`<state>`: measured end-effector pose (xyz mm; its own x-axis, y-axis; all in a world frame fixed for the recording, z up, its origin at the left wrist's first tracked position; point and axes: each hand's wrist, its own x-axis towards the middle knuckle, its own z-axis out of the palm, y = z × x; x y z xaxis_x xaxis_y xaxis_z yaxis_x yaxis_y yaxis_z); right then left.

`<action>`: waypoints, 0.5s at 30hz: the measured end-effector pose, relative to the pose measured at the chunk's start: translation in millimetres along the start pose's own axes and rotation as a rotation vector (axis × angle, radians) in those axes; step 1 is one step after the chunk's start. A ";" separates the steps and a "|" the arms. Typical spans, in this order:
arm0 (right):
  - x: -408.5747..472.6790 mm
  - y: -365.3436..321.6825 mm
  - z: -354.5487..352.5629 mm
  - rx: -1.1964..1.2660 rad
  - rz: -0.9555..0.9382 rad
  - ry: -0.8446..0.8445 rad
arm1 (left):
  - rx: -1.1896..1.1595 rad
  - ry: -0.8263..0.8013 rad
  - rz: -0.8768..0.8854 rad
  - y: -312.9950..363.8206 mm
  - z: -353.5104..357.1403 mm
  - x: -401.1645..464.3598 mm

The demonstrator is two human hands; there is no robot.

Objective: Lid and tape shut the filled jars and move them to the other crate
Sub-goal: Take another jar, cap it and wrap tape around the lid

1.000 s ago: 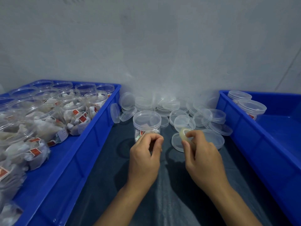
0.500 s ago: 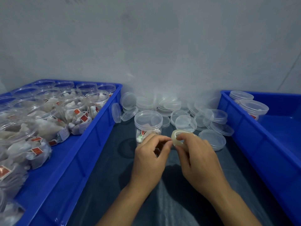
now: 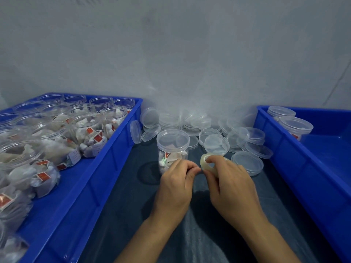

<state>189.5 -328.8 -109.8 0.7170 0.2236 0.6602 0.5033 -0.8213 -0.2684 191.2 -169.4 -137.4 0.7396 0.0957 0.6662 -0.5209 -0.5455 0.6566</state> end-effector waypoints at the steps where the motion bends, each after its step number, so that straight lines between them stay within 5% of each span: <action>1: -0.1 -0.6 0.4 0.003 0.002 0.005 | 0.002 -0.001 0.000 0.3 0.2 0.0; 15: -1.4 2.2 2.2 0.216 0.145 -0.082 | 0.000 0.006 0.160 1.4 -2.0 0.6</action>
<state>190.7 -329.8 -112.8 0.8216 0.1608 0.5469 0.4771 -0.7189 -0.5055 190.1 -168.4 -135.4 0.6445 0.0120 0.7645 -0.6321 -0.5542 0.5416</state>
